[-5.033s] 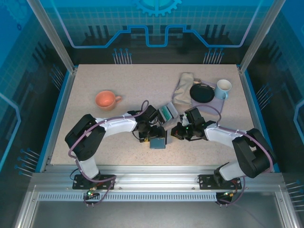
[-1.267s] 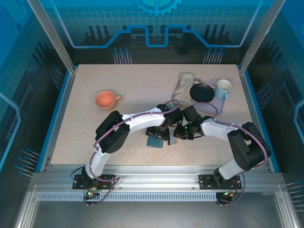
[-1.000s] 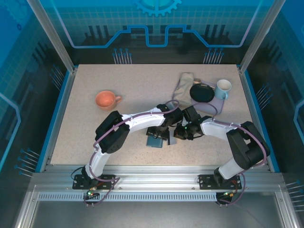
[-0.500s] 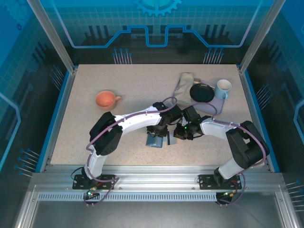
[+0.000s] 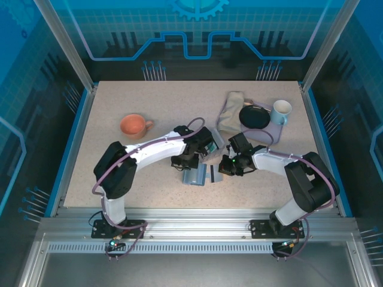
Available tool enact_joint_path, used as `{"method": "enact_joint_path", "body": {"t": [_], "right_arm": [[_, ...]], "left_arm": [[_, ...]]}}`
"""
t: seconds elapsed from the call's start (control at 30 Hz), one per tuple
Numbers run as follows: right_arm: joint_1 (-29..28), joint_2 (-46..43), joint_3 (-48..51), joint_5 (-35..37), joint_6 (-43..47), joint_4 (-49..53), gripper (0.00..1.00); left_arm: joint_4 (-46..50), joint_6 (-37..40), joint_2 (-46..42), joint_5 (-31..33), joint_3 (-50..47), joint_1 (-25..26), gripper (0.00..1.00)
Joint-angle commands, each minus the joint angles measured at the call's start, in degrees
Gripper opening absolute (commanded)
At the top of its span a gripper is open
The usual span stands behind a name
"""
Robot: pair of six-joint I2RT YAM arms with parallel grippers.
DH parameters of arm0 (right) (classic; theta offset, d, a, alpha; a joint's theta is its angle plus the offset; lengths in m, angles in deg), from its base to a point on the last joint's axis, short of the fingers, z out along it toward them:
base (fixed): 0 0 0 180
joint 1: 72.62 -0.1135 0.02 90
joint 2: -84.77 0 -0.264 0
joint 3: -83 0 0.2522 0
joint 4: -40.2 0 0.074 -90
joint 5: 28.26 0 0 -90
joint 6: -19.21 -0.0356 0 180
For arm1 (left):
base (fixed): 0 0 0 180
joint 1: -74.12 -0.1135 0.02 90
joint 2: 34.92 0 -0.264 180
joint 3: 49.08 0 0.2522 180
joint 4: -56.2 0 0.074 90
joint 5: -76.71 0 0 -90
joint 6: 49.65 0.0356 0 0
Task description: Put the credit cards into the card holder
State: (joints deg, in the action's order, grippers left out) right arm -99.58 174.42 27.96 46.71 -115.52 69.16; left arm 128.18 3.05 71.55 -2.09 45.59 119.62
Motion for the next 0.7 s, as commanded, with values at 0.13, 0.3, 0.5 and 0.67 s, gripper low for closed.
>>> {"method": "enact_joint_path", "body": {"t": [0.13,0.3,0.5,0.67], "right_arm": [[0.02,-2.52,-1.13,2.73,1.13,6.37,0.0],[0.67,-9.5,-1.96,3.28,1.4,9.56,0.0],[0.56,-15.7,-2.47,-0.71,2.08,9.66,0.0],[-1.55,-16.17,-2.59,-0.78,1.25,9.72,0.0]], "left_arm": [[-17.4,0.77,-9.1,-22.93,-12.24,-4.86,0.0],[-24.85,-2.79,-12.26,-30.3,-17.95,-5.72,0.0],[-34.51,-9.27,-15.24,-31.95,-24.57,-5.82,0.0],[-39.49,-12.08,-15.45,-31.24,-28.56,-5.88,0.0]]}}
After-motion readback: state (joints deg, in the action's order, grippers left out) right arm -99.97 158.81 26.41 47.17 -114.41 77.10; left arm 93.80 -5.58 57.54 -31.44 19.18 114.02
